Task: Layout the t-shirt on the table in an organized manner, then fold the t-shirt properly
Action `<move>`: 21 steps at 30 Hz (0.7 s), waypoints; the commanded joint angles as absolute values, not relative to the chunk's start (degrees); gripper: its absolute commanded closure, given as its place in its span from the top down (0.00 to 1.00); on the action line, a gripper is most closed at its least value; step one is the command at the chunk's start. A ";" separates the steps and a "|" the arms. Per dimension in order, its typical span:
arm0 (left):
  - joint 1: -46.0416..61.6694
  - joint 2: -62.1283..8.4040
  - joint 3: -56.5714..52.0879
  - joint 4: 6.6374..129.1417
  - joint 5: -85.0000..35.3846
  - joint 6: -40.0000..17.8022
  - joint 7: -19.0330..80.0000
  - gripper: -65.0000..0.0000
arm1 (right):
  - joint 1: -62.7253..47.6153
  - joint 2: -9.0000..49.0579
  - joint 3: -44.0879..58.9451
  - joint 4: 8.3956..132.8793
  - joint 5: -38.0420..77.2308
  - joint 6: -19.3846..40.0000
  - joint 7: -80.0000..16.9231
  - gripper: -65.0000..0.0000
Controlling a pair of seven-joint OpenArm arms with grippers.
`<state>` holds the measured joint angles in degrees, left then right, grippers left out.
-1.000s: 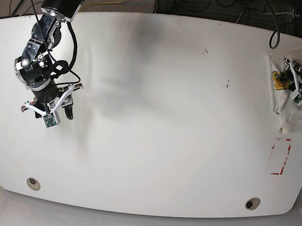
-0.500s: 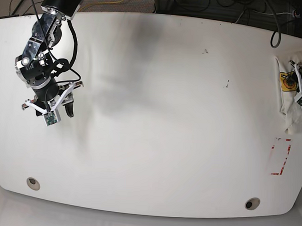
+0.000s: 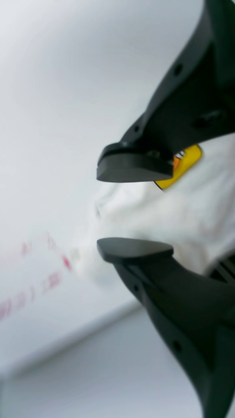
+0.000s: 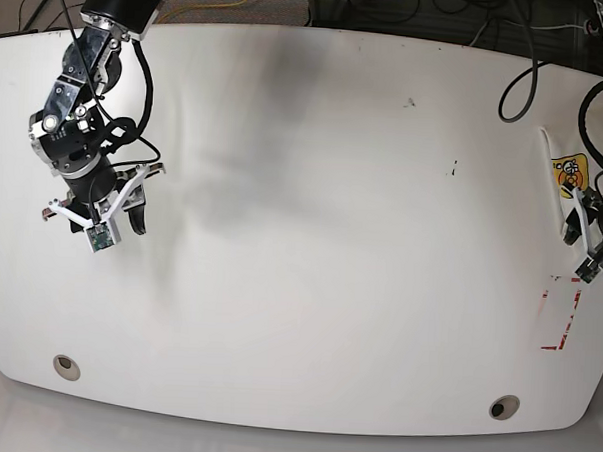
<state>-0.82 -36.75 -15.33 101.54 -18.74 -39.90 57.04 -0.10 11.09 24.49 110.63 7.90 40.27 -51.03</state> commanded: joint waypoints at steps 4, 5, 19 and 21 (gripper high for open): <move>-1.36 -28.09 -15.60 113.19 -15.52 -40.00 55.87 0.40 | 0.48 11.56 24.66 111.78 8.48 40.00 -48.75 0.38; -1.19 -24.48 -15.60 114.51 -12.62 -40.00 54.73 0.40 | 0.40 11.47 24.66 111.69 8.48 40.00 -47.52 0.38; 9.36 5.41 -14.99 112.31 9.19 -27.65 17.01 0.40 | -7.96 8.75 24.57 108.88 3.65 40.00 -23.60 0.38; 11.74 7.16 -14.55 111.96 10.33 -25.98 11.56 0.40 | -9.27 7.87 24.84 108.70 2.15 40.00 -20.53 0.38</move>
<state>10.46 6.26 -14.55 111.24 10.02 -27.31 17.02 -9.04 8.23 24.69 107.85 1.80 39.88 -24.08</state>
